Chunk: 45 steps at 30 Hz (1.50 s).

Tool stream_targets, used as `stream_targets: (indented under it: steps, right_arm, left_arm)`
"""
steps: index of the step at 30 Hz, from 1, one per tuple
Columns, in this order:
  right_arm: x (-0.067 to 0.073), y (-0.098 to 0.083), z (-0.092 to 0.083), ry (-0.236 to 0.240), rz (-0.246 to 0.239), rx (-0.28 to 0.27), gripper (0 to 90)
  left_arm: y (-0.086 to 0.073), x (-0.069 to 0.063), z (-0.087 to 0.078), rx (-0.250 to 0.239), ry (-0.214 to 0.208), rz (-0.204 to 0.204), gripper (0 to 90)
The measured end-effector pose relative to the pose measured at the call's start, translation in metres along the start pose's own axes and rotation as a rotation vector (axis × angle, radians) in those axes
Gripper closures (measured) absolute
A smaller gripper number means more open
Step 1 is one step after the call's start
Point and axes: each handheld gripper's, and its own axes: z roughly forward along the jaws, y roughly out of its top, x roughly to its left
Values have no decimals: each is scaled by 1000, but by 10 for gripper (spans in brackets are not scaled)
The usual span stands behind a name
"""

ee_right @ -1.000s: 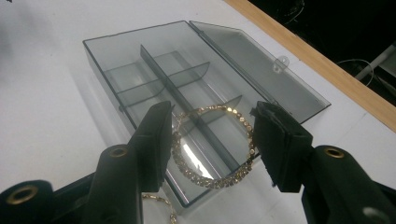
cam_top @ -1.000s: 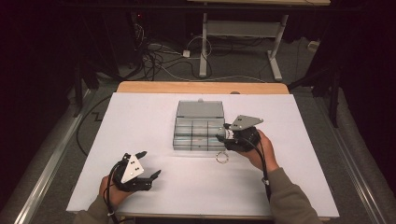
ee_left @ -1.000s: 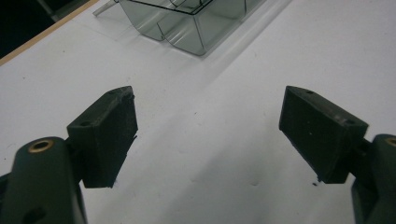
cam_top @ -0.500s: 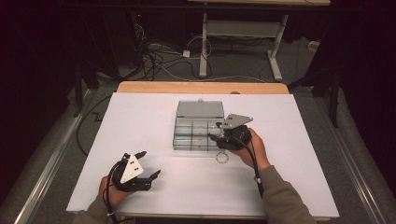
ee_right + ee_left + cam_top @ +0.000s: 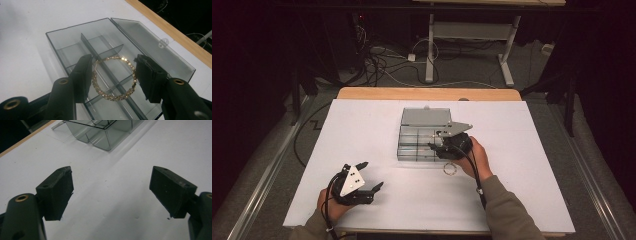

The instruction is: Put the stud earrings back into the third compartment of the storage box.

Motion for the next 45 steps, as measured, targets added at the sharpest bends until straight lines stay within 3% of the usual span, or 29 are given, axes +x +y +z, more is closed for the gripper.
stream_targets:
  steps: [6, 11, 18, 31, 45]
  right_arm:
    - [-11, -5, 4, -40, 31, 15, 490]
    - [-23, -11, 12, -103, 57, 43, 490]
    - [-35, -19, 21, -129, 92, 68, 489]
    - [-35, -21, 32, -161, 92, 97, 474]
    - [-34, -18, 24, -179, 117, 54, 414]
  left_arm:
    - [0, 0, 0, 1, -3, 1, 180]
    - [0, 0, 0, 2, -2, 0, 180]
    - [0, 0, 1, 5, -4, 1, 180]
    - [-1, 0, 1, 6, -4, 2, 180]
    - [-1, 0, 1, 7, -2, 3, 180]
